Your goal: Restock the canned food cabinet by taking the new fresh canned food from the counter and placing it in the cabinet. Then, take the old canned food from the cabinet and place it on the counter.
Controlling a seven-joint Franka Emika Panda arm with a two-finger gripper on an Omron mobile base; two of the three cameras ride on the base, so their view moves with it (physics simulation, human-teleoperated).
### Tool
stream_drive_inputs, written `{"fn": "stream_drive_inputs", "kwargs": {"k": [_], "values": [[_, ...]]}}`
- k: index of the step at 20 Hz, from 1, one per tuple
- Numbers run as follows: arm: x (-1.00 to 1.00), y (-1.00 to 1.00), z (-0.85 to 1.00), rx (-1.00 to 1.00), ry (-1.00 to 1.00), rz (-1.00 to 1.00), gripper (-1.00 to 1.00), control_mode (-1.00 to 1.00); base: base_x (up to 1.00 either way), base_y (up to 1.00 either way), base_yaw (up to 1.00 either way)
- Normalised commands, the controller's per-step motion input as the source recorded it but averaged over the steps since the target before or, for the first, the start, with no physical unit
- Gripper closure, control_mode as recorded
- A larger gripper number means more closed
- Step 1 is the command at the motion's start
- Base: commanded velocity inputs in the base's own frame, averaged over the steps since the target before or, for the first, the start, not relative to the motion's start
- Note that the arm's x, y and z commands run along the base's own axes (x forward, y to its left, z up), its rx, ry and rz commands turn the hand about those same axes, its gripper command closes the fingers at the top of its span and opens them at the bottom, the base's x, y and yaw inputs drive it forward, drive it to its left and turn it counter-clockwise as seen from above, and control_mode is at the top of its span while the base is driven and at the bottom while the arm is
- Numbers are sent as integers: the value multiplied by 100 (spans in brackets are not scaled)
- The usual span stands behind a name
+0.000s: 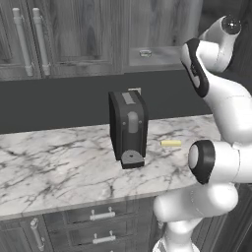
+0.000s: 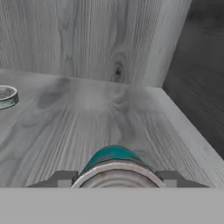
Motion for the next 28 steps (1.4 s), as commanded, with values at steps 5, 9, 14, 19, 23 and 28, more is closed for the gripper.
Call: {"fn": "stream_drive_inputs", "kwargs": {"k": [5,9,14,19,23,28], "values": [[68,-1,-8,0,2,-1,100,-100,0,0,0],[37,-9,-59,0,0,0,-100,-100,0,0,0],[27,-1,-11,-6,-6,0,-100,-100,0,0,0],[36,0,-3,-2,-7,0,-100,-100,0,0,0],[41,0,-1,0,-5,0,-100,-100,0,0,0],[16,0,0,0,-3,0,-100,-100,0,0,0]]}}
